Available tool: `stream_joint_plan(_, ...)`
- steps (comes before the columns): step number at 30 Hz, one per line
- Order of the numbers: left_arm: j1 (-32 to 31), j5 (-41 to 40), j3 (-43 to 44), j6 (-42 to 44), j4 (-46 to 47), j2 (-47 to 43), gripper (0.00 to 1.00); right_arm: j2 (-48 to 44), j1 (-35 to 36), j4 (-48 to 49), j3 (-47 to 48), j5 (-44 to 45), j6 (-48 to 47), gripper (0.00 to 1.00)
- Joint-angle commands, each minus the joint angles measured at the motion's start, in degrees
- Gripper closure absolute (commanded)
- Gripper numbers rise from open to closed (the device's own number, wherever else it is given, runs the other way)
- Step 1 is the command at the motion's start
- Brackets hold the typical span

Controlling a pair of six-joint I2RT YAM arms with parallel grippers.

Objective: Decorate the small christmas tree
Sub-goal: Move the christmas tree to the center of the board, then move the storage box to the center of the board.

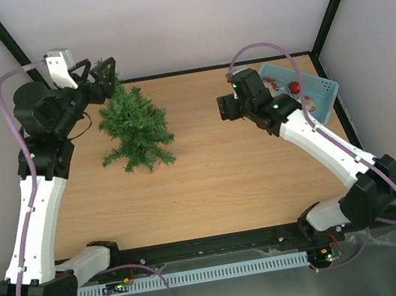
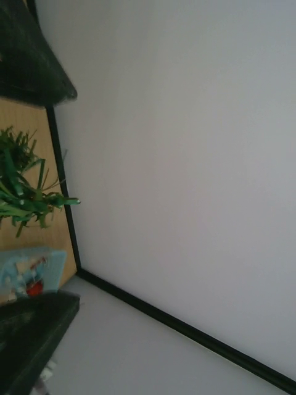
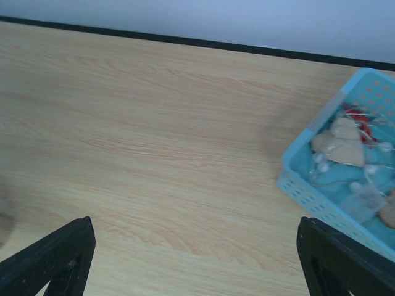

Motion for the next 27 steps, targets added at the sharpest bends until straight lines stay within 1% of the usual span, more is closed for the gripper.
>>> stream_joint_plan(1, -0.22, -1.20, -0.45, -3.64, -3.22, -4.08, 0.07, 5.35, -0.48, -0.19, -1.12, 9.27, -4.64, 0.11)
stream_joint_plan(2, -0.22, -2.62, -0.18, -4.48, -5.20, -4.65, 0.01, 6.89, -1.33, 0.42, -1.31, 9.28, -4.84, 0.11)
stream_joint_plan(3, -0.22, -4.35, 0.19, -4.94, -7.20, -5.41, 0.00, 8.86, -2.27, 0.29, -0.62, 9.29, -4.72, 0.12)
stream_joint_plan(5, -0.22, -7.95, -0.18, -4.30, -10.94, -7.32, 0.00, 12.84, -3.95, -1.47, 2.40, 10.02, -4.31, 0.13)
stream_joint_plan(7, -0.20, -12.09, -1.94, -3.00, -13.31, -10.00, 0.00, 16.20, -5.71, -1.27, 4.07, 10.90, -4.15, 0.14)
stream_joint_plan(10, -1.08, -20.76, -5.42, -1.43, -17.00, -14.17, 0.00, 22.71, -8.93, -2.71, 7.43, 11.91, -4.32, 0.20)
stream_joint_plan(12, -2.65, -23.93, -8.22, -1.10, -17.88, -17.30, 0.00, 26.59, -10.04, -4.67, 10.08, 14.52, -4.97, 0.24)
stream_joint_plan(15, -4.55, -24.54, -12.70, -0.06, -19.13, -21.52, 0.00, 30.56, -11.95, -5.63, 12.47, 16.58, -5.55, 0.25)
stream_joint_plan(18, -5.96, -24.36, -15.90, 0.30, -20.93, -24.26, 0.00, 35.45, -13.45, -9.36, 15.15, 16.90, -5.15, 0.24)
stream_joint_plan(24, -8.80, -21.36, -17.86, 0.20, -22.65, -27.26, 0.00, 38.73, -14.87, -11.25, 15.13, 15.35, -6.14, 0.24)
stream_joint_plan(25, -9.18, -20.89, -18.02, 0.49, -22.62, -27.52, 0.00, 38.88, -14.96, -11.31, 14.89, 15.14, -6.32, 0.27)
stream_joint_plan(27, -10.04, -19.22, -18.73, 1.65, -22.09, -27.94, 0.00, 38.82, -14.99, -10.78, 14.09, 14.43, -6.40, 0.39)
